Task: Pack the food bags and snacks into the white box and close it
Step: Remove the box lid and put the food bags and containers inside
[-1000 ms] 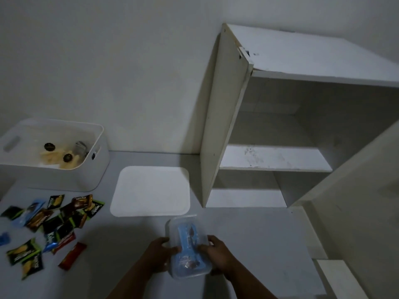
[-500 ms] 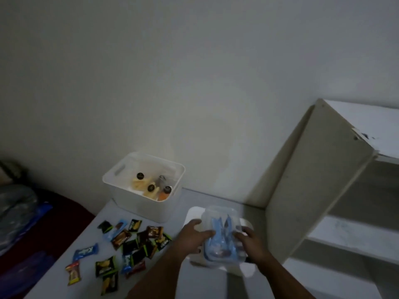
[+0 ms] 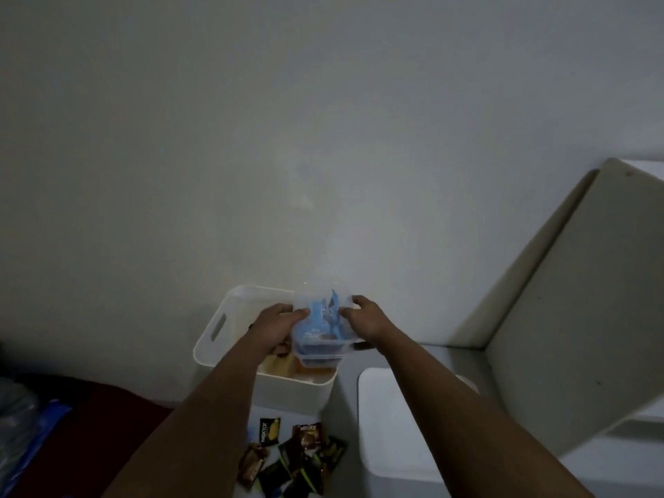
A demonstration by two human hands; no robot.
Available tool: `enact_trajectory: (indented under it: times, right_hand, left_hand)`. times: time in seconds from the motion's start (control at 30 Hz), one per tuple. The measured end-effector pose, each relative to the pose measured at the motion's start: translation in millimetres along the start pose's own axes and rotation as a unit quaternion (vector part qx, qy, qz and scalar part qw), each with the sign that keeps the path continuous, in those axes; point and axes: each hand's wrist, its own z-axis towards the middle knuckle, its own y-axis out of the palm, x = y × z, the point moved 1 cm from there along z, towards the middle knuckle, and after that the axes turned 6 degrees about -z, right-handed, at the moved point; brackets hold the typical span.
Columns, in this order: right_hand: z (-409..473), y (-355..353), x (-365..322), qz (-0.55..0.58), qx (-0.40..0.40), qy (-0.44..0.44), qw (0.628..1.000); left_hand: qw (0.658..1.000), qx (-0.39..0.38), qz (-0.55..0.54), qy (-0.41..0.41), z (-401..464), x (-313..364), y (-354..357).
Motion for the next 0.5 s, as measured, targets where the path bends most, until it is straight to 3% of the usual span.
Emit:
enact_trajectory:
  times: [0.37, 0.5]
  right_hand:
    - [67, 83, 10, -0.106, -0.047, 0.147, 0.982]
    - [87, 110, 24, -0.193, -0.022, 0.148, 0.970]
  left_hand:
    - [0.984, -0.124, 0.059, -0.113, 87, -47, -44]
    - [0.973, -0.153, 0.108, -0.138, 113, -67, -49]
